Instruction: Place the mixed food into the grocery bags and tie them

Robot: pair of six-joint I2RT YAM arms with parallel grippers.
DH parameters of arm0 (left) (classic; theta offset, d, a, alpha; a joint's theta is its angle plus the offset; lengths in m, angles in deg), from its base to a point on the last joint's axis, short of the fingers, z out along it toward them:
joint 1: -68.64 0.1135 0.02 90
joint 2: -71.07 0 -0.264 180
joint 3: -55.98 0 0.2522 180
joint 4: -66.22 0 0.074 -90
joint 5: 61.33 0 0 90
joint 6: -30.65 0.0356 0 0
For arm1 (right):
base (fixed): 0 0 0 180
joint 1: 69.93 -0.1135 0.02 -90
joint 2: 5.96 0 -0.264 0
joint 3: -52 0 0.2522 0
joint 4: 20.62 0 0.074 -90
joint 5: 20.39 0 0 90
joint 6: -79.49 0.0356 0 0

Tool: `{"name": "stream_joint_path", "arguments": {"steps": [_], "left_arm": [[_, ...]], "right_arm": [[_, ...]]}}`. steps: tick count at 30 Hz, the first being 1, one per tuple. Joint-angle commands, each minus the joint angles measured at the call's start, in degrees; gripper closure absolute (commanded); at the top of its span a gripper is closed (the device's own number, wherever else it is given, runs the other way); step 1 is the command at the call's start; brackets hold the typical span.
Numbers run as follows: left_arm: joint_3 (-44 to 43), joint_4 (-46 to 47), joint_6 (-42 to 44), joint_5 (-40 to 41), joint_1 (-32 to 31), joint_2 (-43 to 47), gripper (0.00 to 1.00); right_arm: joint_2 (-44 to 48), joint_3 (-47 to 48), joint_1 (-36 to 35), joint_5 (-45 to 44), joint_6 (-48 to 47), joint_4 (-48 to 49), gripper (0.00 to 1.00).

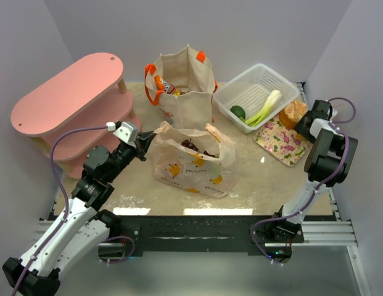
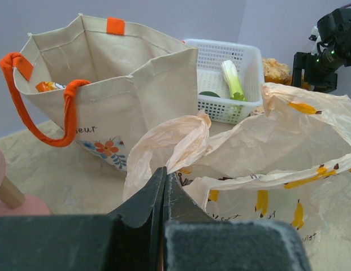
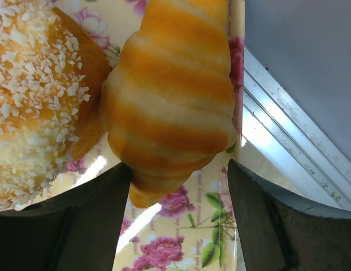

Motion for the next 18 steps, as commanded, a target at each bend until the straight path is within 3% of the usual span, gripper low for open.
{"name": "stream_joint_path", "arguments": {"steps": [1,7,9,18], "left_arm": [[-2.33,0.65,0.51,0.32,0.02,-0.38,1.00],[-2.33,0.65,0.69,0.41,0.19,-0.38,1.00],[-2.25,0.65,0.77,0.50,0.37,-0.21,1.00],[-1.98,0.74,1.30,0.76,1.33,1.03,1.00]], "right_arm": [[-1.54,2.75,-0.02,-1.84,-0.56,3.78,0.31],[-2.78,3.63,0.06,-1.93,-0.65,2.99,0.75],[-0.41,2.32,0.06,-3.51,-1.00,3.16,1.00],[20.15,-2.87,-0.11,-8.25,0.04,0.09,1.00]]}}
